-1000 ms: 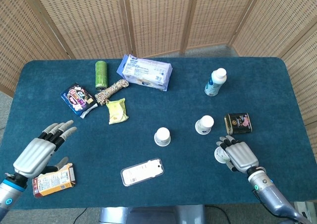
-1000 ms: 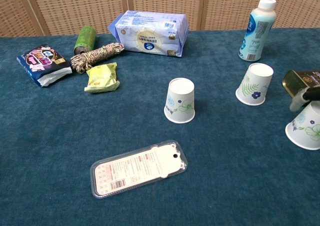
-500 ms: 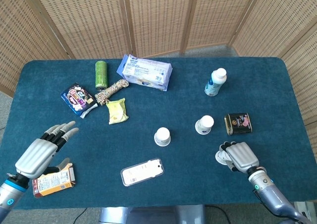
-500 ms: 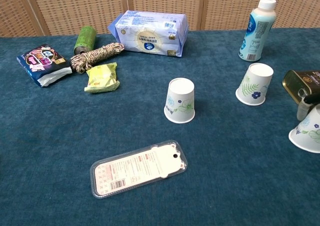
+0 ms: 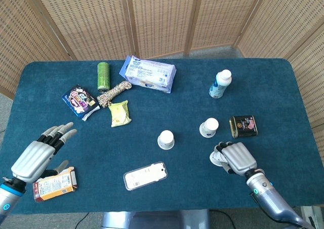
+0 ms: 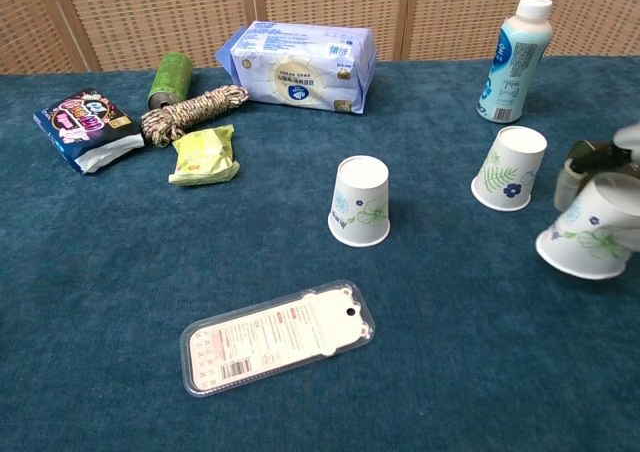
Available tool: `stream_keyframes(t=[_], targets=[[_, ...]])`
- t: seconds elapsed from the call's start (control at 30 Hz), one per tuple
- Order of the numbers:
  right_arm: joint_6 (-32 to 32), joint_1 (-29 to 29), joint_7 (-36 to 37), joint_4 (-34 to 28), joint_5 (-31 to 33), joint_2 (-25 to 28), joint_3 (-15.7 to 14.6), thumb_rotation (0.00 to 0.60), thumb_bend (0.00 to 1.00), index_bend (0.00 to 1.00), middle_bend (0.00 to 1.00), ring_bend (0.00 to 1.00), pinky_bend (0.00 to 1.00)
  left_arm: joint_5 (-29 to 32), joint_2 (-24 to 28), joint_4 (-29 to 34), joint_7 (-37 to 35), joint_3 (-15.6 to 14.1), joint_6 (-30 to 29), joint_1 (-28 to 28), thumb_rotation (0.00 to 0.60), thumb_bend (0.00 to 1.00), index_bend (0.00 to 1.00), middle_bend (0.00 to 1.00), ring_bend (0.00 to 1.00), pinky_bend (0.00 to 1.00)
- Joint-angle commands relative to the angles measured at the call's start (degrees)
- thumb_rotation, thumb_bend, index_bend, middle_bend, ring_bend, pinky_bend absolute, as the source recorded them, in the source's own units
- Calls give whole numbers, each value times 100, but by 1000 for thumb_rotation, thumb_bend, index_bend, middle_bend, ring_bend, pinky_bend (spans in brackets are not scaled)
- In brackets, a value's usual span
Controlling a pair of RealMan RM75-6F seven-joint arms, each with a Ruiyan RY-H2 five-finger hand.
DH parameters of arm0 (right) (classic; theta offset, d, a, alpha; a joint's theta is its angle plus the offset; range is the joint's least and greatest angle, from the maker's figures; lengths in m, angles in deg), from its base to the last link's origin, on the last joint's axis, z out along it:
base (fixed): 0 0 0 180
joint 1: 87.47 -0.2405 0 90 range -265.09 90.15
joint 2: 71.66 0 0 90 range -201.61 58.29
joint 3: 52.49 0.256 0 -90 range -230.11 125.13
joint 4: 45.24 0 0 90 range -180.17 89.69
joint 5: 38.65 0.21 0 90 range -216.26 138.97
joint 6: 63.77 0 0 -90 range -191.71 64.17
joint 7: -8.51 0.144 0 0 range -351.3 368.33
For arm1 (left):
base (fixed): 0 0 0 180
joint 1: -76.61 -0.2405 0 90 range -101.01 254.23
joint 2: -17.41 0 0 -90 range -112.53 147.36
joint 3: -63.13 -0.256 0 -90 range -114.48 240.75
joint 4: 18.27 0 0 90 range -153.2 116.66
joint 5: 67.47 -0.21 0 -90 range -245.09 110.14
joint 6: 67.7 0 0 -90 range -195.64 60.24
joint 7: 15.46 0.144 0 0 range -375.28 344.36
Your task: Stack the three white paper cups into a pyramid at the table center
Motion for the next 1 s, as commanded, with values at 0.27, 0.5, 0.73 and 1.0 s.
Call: stream_keyframes(t=[0.27, 0.5, 0.73, 1.0], targets=[[141, -665, -1001, -596, 948, -173, 290, 600, 481, 360, 329, 364, 654, -110, 18, -97, -147, -6, -62, -80, 600, 432, 38, 0, 0, 105], [235, -1250, -1576, -599, 1803, -480, 381, 600, 482, 357, 328, 364, 653, -136, 32, -142, -226, -6, -94, -135, 600, 431, 38, 0, 0, 105], [154, -1742, -1940, -507, 2454, -780, 404, 600, 480, 356, 329, 363, 654, -160, 46, -203, -340, 1, -88, -154, 600, 432, 38, 0, 0, 103], [119, -2187, -2057, -289, 2887, -980, 432, 600, 479, 356, 329, 364, 653, -157, 32, -268, -414, 4, -81, -183, 600, 431, 35, 0, 0, 102]])
